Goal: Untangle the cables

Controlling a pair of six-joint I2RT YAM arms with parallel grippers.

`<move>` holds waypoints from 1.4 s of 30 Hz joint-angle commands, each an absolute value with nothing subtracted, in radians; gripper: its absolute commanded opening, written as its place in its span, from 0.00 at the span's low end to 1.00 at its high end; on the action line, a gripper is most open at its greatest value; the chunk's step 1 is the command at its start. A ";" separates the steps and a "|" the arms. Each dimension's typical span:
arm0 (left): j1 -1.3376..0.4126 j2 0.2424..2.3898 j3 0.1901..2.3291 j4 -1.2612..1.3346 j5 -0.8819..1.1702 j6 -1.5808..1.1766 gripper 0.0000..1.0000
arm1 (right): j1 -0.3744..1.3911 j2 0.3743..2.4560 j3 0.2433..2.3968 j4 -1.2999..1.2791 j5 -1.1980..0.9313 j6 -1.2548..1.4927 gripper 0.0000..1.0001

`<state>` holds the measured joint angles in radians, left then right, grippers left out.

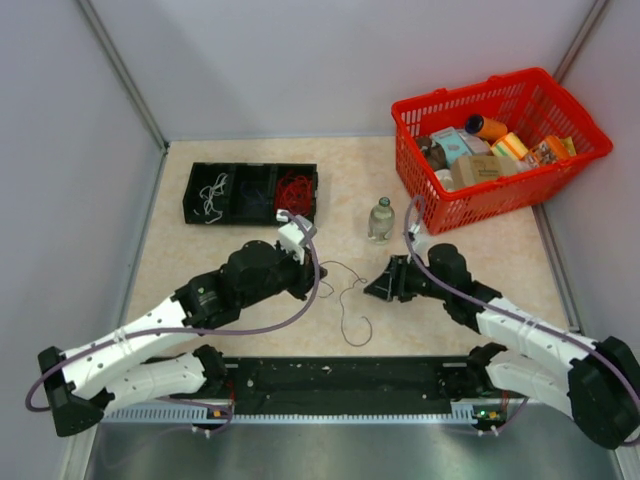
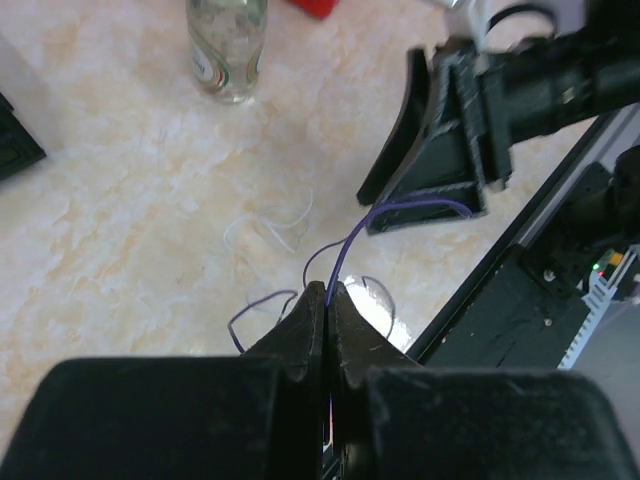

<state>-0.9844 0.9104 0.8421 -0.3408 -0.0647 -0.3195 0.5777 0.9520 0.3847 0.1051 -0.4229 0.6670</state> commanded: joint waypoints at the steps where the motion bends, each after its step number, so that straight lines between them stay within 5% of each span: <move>1: -0.983 0.858 0.910 -0.305 -0.055 -0.330 0.00 | 0.649 1.049 0.411 0.206 -0.394 0.566 0.52; 9: -0.983 0.816 0.933 -0.333 -0.060 -0.334 0.00 | 0.733 1.187 0.469 0.285 -0.285 0.442 0.50; 20: -0.983 0.770 0.931 -0.327 -0.043 -0.353 0.00 | 0.782 1.399 0.580 0.466 -0.290 0.682 0.50; 23: -0.982 0.756 0.934 -0.327 -0.038 -0.351 0.00 | 0.819 1.453 0.609 0.456 -0.273 0.707 0.46; 27: -0.983 0.738 0.946 -0.342 -0.054 -0.344 0.00 | 0.833 1.489 0.618 0.446 -0.259 0.742 0.15; 30: -0.983 0.721 0.960 -0.357 -0.072 -0.328 0.00 | 0.833 1.477 0.604 0.449 -0.267 0.739 0.13; 32: -0.983 0.710 0.976 -0.373 -0.090 -0.324 0.00 | 0.831 1.460 0.597 0.439 -0.261 0.733 0.00; 37: -0.983 0.672 1.047 -0.428 -0.202 -0.298 0.00 | 0.831 1.358 0.560 0.321 -0.110 0.748 0.00; 42: -0.983 0.565 1.127 -0.483 -0.636 -0.281 0.00 | 0.830 1.068 0.453 0.039 0.291 0.850 0.00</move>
